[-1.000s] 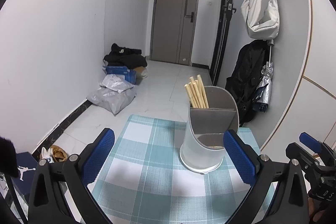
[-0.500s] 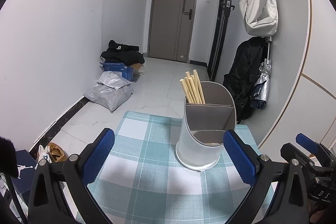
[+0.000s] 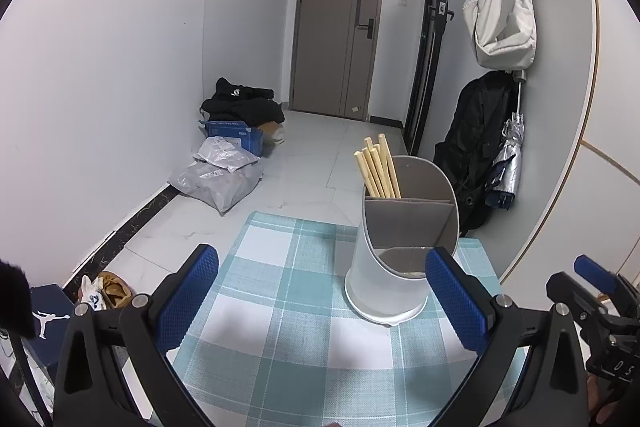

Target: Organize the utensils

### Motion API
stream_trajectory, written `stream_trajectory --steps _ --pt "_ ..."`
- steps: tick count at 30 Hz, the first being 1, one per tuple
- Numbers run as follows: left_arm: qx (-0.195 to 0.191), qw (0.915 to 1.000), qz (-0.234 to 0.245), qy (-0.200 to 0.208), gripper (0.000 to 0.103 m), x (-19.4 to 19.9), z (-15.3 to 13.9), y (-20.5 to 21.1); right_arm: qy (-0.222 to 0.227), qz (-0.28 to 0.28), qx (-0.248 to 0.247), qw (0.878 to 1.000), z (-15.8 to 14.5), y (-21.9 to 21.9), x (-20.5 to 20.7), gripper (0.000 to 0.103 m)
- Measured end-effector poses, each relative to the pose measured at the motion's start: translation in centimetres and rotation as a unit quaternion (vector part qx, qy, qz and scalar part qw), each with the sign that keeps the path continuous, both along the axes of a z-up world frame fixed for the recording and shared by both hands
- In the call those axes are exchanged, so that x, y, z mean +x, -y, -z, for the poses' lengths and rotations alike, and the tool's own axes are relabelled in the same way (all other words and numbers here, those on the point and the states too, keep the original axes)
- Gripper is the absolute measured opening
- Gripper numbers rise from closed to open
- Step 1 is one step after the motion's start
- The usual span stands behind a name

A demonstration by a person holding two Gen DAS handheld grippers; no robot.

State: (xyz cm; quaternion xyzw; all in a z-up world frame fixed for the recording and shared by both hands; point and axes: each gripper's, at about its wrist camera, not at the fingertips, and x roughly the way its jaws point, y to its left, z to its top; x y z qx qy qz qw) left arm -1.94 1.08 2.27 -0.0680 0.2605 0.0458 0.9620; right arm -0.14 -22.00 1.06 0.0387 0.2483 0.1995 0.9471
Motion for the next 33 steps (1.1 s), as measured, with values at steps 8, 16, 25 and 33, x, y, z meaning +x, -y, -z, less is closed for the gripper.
stream_trajectory --steps 8,16,25,33 --pt "0.003 1.0000 -0.009 0.001 0.102 -0.09 0.03 -0.18 0.003 0.001 -0.006 1.000 -0.01 -0.07 -0.21 0.096" --pt "0.005 0.9999 -0.008 0.006 0.102 -0.16 -0.04 -0.01 0.005 -0.003 -0.013 1.000 0.06 -0.37 -0.29 0.097" --pt "0.005 1.0000 -0.003 0.007 0.102 -0.27 0.05 -0.01 0.002 -0.001 -0.013 1.000 0.10 -0.25 -0.20 0.097" --pt "0.002 1.0000 -0.005 0.005 0.102 -0.19 0.23 -0.17 0.003 0.003 -0.013 1.000 0.09 -0.13 -0.26 0.097"
